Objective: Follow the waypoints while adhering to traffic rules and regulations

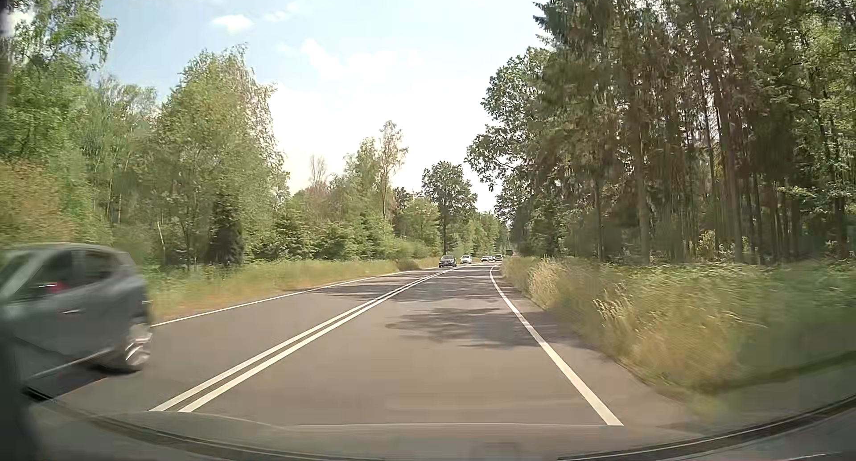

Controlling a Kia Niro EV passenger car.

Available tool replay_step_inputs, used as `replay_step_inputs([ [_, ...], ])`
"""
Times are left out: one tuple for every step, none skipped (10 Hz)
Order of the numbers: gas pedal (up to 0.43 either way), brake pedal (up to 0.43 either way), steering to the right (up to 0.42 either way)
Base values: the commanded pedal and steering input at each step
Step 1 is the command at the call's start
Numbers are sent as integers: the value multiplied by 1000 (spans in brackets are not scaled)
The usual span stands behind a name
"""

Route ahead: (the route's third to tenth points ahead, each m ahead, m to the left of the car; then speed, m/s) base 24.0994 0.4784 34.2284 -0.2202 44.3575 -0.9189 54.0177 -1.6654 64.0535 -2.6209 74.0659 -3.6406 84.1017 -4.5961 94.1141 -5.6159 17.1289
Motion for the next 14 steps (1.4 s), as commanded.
replay_step_inputs([
  [47,30,8],
  [47,37,8],
  [47,30,7],
  [47,37,5],
  [47,37,5],
  [47,37,5],
  [47,30,5],
  [47,37,5],
  [47,37,5],
  [47,37,5],
  [47,30,5],
  [47,37,6],
  [47,37,7],
  [47,37,7],
])
